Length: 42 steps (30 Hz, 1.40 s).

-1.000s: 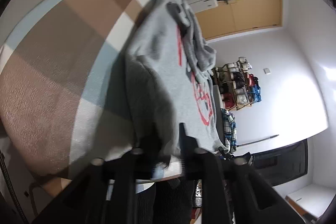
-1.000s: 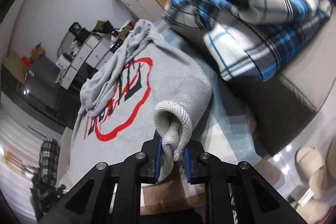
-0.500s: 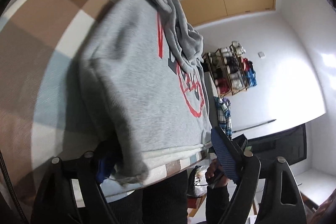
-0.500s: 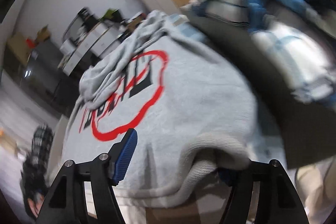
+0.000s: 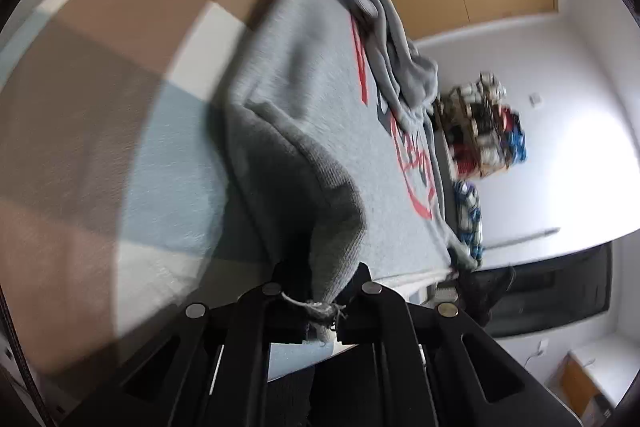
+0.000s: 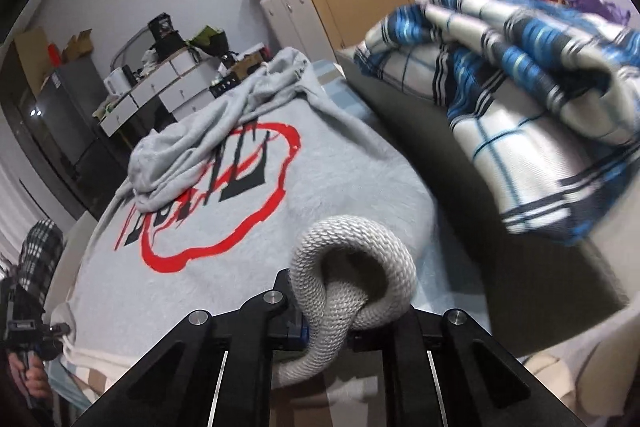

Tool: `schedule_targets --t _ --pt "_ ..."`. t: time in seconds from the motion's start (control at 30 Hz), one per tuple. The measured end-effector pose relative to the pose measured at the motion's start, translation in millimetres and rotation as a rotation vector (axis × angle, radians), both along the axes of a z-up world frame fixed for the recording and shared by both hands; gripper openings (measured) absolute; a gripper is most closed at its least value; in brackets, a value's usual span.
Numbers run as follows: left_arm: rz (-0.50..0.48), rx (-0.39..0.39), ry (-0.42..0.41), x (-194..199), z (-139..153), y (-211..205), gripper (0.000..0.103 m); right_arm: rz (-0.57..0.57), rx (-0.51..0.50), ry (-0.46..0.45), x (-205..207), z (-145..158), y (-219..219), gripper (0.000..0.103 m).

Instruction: Fold large clothes

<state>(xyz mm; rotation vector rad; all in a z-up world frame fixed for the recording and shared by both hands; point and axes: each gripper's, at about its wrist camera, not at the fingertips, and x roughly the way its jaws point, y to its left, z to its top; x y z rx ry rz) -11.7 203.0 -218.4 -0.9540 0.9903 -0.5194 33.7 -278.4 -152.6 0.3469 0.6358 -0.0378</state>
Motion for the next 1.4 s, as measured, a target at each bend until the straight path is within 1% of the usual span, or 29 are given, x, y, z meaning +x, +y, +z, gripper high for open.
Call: schedule_targets --t 0.03,0.17,0.27,0.3,0.5,0.57,0.63,0.7,0.77,0.83,0.87,0.9,0.97,1.0,1.03,1.07,1.1,1.13,1.17,1.2,1.23,1.3,1.37,1.4 --pt "0.007 -0.005 -0.001 -4.1 0.1 2.4 0.004 -0.001 -0.014 -0.016 -4.0 3.6 1.0 0.011" --pt "0.012 0.029 -0.045 -24.7 8.0 6.6 0.004 -0.008 -0.093 -0.109 -20.5 23.6 9.2 0.01" --pt "0.038 0.003 -0.065 -30.9 7.9 13.3 0.004 -0.003 -0.126 -0.138 -26.3 35.1 17.7 0.01" --pt "0.047 0.004 -0.077 -35.1 8.7 14.3 0.004 -0.001 -0.12 -0.142 -28.1 37.1 18.4 0.009" --pt "0.041 0.01 -0.105 -44.2 12.9 5.7 0.002 0.0 -0.07 -0.116 -39.3 35.7 17.9 0.009" --pt "0.043 0.032 -0.112 -45.7 12.9 5.3 0.002 -0.004 -0.051 -0.109 -48.5 33.2 15.2 0.009" --pt "0.039 0.014 -0.101 -43.4 9.7 4.5 0.002 -0.007 -0.04 -0.103 -55.2 30.4 13.0 0.009" --pt "0.035 0.017 -0.119 -43.3 12.0 3.7 0.002 0.0 -0.043 -0.086 -57.7 27.8 12.2 0.009" --pt "0.031 0.035 -0.137 -40.3 17.3 1.7 0.002 0.024 0.011 -0.071 -53.8 25.5 9.4 0.009" --pt "0.04 0.04 -0.116 -33.7 18.2 0.7 0.002 0.022 0.05 -0.06 -46.8 23.6 7.3 0.01" --pt "0.052 0.024 -0.098 -28.8 16.7 2.0 0.002 0.032 0.067 -0.024 -38.7 20.5 7.3 0.01" --pt "0.058 0.013 -0.087 -26.4 15.3 3.5 0.003 0.026 0.08 0.007 -32.5 17.2 6.7 0.014" --pt "0.068 0.017 -0.048 -19.3 12.2 5.2 0.024 0.032 0.13 0.057 -20.9 8.7 3.4 0.014" --pt "0.077 0.01 -0.039 -17.3 10.6 6.1 0.045 0.029 0.15 0.084 -14.5 4.1 1.0 0.017" --pt "0.089 -0.009 -0.04 -15.0 11.2 6.9 0.05 0.025 0.162 0.096 -11.9 1.7 -1.1 0.02" --pt "0.087 -0.013 -0.041 -13.4 12.8 7.1 0.054 0.026 0.183 0.105 -8.3 -0.7 -3.6 0.024" --pt "0.08 -0.008 -0.039 -9.7 14.9 6.1 0.061 0.028 0.197 0.108 -6.4 -2.7 -5.7 0.033" --pt "0.08 -0.003 -0.038 -8.5 16.0 7.1 0.065 0.022 0.208 0.108 -4.8 -4.4 -7.5 0.04" --pt "0.084 0.01 -0.035 -5.1 17.3 5.8 0.066 0.014 0.212 0.102 -3.4 -5.2 -9.3 0.044" --pt "0.084 0.023 -0.033 -2.7 17.9 4.9 0.067 0.009 0.205 0.101 -0.1 -5.3 -9.9 0.054" --pt "0.075 0.035 -0.029 0.6 18.2 3.0 0.068 0.006 0.198 0.103 2.2 -6.2 -10.4 0.061" --pt "0.05 0.053 -0.019 7.2 19.0 -1.6 0.068 0.013 0.2 0.106 9.1 -8.5 -9.7 0.063" --pt "0.031 0.06 -0.026 13.7 20.6 -6.2 0.073 0.028 0.211 0.118 17.2 -11.8 -8.8 0.066" --pt "0.027 0.058 -0.023 17.4 20.8 -8.1 0.074 0.031 0.199 0.099 20.4 -10.2 -7.4 0.072"
